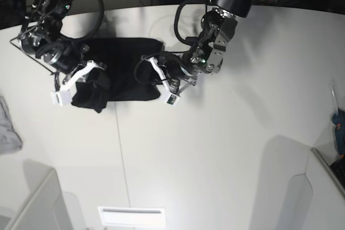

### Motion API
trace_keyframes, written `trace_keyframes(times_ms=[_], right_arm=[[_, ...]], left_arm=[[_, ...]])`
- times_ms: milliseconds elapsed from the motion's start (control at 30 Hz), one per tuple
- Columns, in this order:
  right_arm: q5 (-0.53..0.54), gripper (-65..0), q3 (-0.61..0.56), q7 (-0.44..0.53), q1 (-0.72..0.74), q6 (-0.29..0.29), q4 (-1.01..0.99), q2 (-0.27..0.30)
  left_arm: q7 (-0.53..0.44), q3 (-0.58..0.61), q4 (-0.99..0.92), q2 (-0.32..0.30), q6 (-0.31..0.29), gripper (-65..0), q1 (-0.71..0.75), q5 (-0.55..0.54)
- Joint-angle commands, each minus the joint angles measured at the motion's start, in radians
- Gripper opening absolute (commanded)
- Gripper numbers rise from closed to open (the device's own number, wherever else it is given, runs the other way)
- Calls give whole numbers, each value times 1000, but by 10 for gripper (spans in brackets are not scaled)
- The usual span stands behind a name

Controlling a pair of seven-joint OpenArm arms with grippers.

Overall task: Fold the T-shirt properly
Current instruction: 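Fold the strip in half, left gripper carrying its end onto the right gripper's end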

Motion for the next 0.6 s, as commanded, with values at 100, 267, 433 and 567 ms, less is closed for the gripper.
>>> trace_keyframes(times_ms=[100,267,433,567], right_arm=[[21,-650,-4,48,8,-1,5,6],[21,-650,-69,58,2,-7,-1,7],[-19,-650,-86,60,-10,-8,-3,1],[-89,-650,-87,60,-10,-2,-14,-2]], left_arm=[[-1,0,73,5,0,-650,12,-1],[-1,0,88,3,0,-650,24,5],[-1,-2,91,-5,0,-650,41,2],[-1,-2,128,-22,0,-650,59,2]])
